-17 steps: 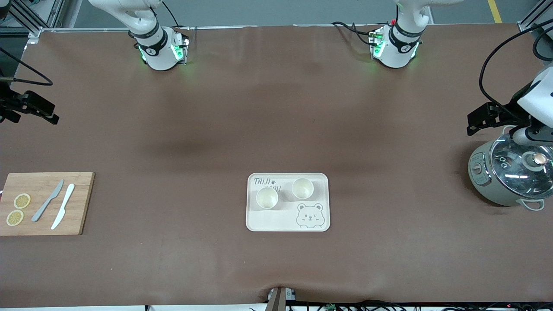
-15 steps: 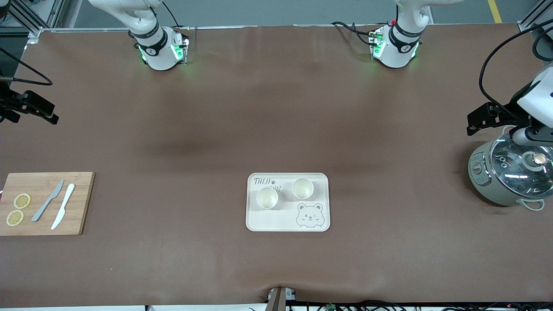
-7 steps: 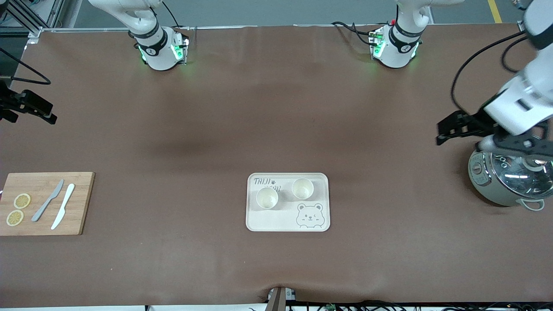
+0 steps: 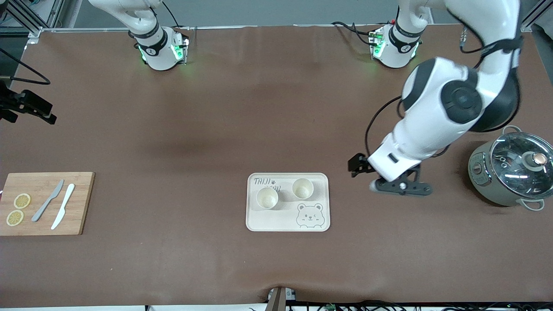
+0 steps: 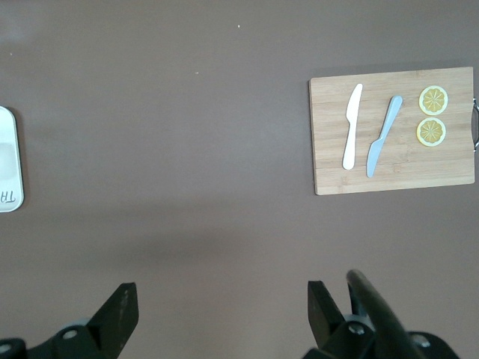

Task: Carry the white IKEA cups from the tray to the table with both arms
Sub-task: 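Move the left gripper over the tray toward the nearer white cup, then grasp the white cup with the left gripper while the right gripper approaches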

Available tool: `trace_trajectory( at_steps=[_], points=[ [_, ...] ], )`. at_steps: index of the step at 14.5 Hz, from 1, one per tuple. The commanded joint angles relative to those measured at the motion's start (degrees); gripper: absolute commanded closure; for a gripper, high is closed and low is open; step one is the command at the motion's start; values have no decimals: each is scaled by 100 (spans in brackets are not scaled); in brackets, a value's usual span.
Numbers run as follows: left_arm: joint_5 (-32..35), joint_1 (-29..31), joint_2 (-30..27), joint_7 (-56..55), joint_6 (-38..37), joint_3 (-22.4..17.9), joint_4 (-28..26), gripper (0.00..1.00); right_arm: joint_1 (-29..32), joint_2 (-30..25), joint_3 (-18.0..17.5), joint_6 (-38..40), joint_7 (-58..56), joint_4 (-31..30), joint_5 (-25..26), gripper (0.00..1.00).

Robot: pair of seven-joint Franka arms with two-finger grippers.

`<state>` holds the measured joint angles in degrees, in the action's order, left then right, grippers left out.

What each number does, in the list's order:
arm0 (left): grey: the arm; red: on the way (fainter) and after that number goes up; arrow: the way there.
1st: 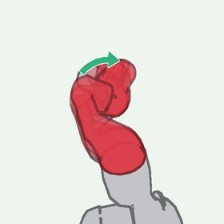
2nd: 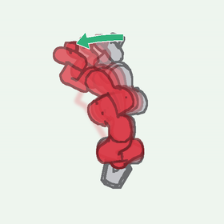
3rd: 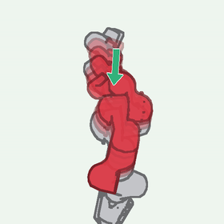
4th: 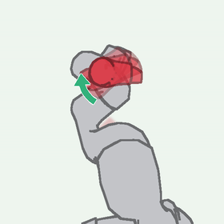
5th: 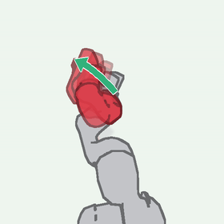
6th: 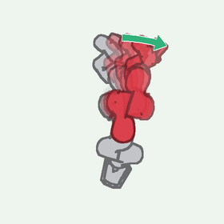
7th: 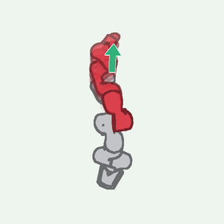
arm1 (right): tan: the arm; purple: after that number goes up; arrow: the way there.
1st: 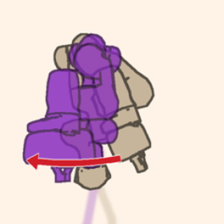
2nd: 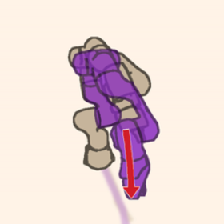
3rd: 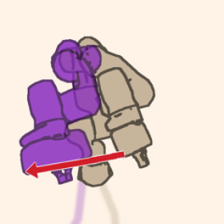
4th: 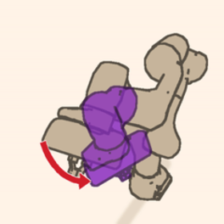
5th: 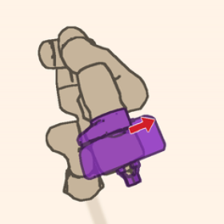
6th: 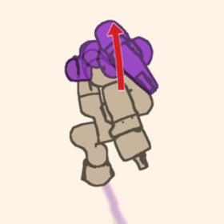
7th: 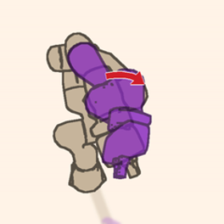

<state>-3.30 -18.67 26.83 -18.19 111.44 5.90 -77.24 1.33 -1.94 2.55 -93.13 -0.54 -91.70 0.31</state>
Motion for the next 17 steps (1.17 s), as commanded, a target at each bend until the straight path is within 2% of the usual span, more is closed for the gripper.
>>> trace_trajectory(
  at_steps=[1,6,10,13,17],
  points=[
    [119,-154,427,-176,219,-36,428,0,122,79,-88,50,45,152,5,0],
    [216,-496,840,-570,404,-71,446,0,122,79,-88,50,45,152,13,0],
    [558,-804,1324,-1107,649,-54,394,0,114,141,-88,50,54,152,5,0],
    [594,-849,1456,-1292,1080,-54,244,0,114,141,-88,41,54,170,5,0],
    [602,-849,1553,-1336,1274,-54,34,0,114,167,-88,32,2,179,5,0]
  ],
)
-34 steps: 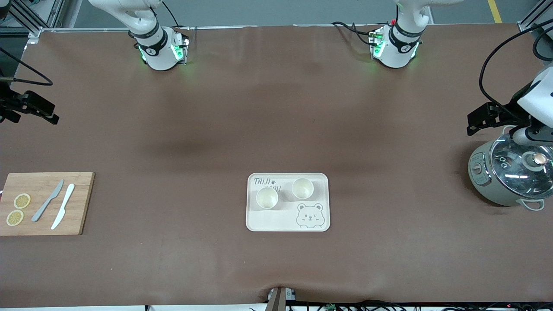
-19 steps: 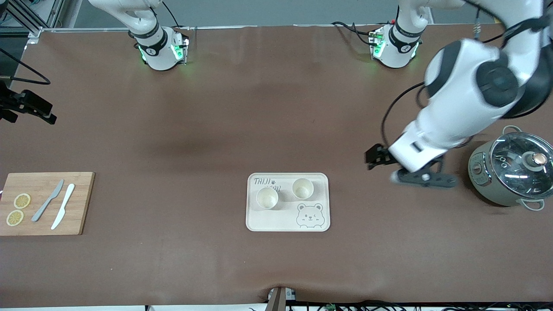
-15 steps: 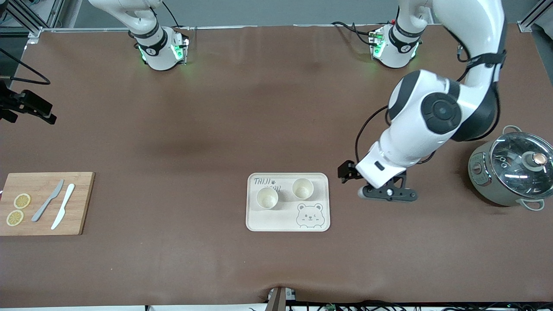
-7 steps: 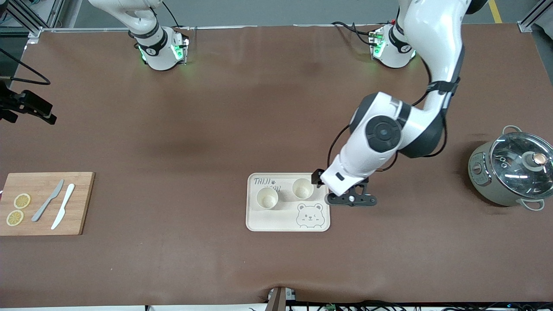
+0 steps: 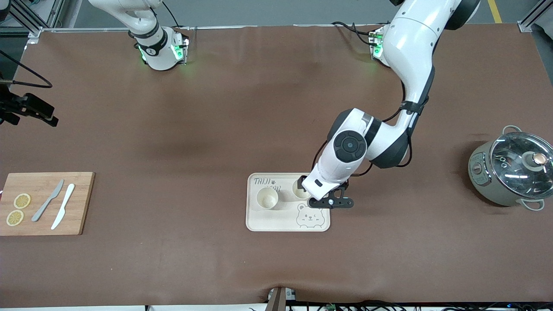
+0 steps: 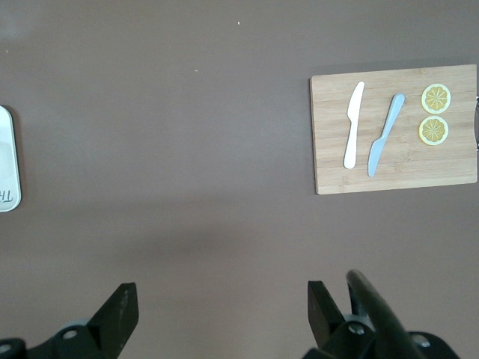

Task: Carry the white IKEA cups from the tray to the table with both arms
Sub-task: 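Grasp the white cup with the left gripper while the right gripper approaches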

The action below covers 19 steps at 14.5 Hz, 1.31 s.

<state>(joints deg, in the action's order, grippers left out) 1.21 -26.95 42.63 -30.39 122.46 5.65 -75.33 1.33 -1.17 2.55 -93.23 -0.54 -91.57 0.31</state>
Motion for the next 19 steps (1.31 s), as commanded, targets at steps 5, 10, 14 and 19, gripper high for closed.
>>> trace_trajectory(
  at_steps=[5,10,14,19],
  points=[
    [143,-20,-18,-143,314,-29,-271,0,280,91,-97,34,18,175,-101,0],
    [195,-29,53,-248,647,-38,-508,0,-131,468,-132,-397,158,236,-504,0],
    [415,-73,61,-503,744,-29,-614,0,-729,1407,-141,-432,1405,990,-847,0],
    [520,-135,61,-705,867,-29,-685,0,-1529,2138,-132,-1230,2767,1265,-927,0]
  ],
)
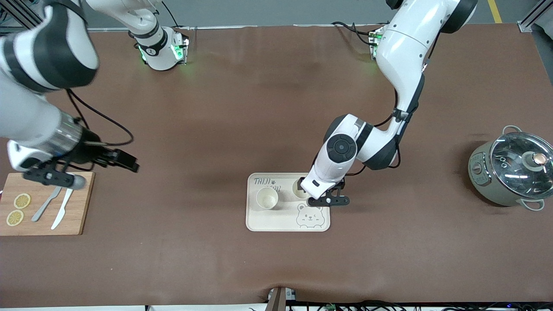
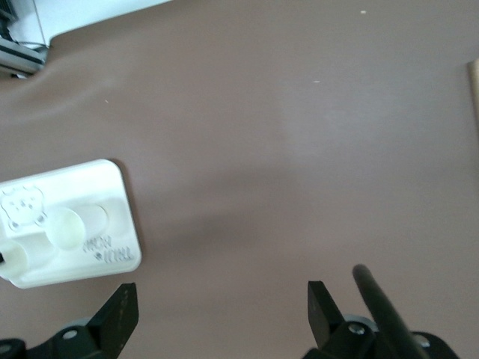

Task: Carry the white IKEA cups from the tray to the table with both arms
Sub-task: 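Grasp the white cup with the left gripper while the right gripper approaches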

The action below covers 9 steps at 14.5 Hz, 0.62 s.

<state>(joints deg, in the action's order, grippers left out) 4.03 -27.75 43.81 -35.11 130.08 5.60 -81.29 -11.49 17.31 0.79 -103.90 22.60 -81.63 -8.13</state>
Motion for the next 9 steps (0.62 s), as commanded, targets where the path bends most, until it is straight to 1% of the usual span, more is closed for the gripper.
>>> trace_trajectory(
  at_steps=[1,3,5,9],
  points=[
    [309,-55,-39,-285,175,-24,-98,0,-379,386,44,-340,656,270,-84,0],
    [318,-55,-4,-321,377,-24,-229,0,-625,536,44,-604,912,270,-32,0],
    [327,-72,-4,-321,509,-24,-379,0,-696,633,44,-719,939,270,-40,0],
    [327,-81,49,-330,589,-24,-379,0,-775,887,44,-1140,939,261,-40,0]
  ],
)
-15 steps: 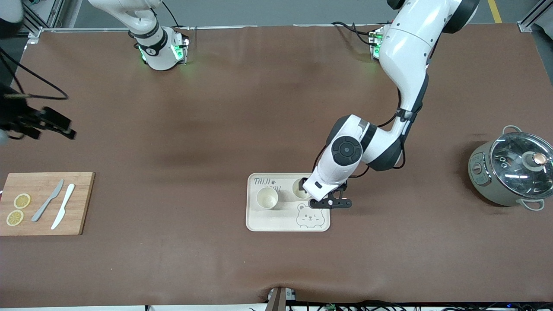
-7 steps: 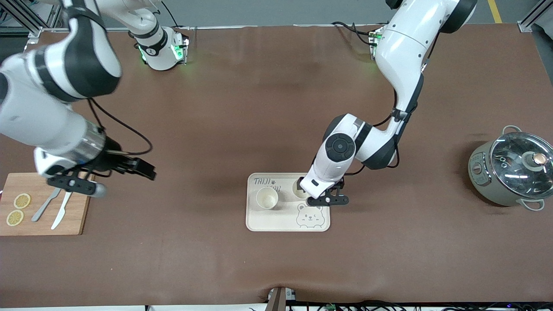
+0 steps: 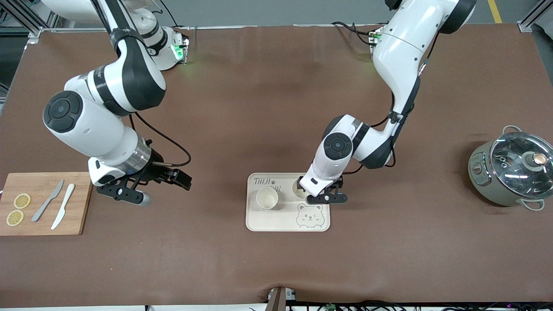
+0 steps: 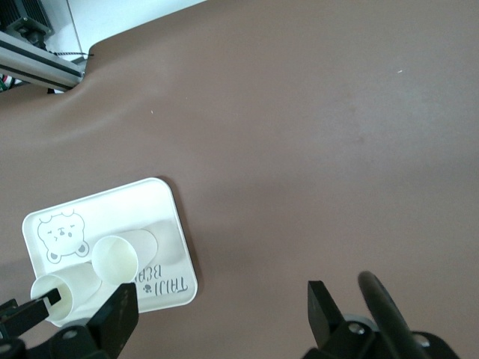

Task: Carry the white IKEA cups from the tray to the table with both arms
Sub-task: 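Grasp the white cup with the left gripper while the right gripper approaches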

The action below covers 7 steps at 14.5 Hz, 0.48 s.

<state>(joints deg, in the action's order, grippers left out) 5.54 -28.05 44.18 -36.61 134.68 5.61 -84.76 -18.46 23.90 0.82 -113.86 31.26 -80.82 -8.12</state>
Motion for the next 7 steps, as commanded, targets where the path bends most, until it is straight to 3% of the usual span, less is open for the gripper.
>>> trace_trajectory(
  at_steps=[1,7],
  points=[
    [175,-51,21,-180,137,-25,-31,0,-88,342,41,-285,82,180,-49,0],
    [193,-43,178,-189,137,-25,-14,0,-641,1124,67,-691,723,645,-5,0]
  ],
)
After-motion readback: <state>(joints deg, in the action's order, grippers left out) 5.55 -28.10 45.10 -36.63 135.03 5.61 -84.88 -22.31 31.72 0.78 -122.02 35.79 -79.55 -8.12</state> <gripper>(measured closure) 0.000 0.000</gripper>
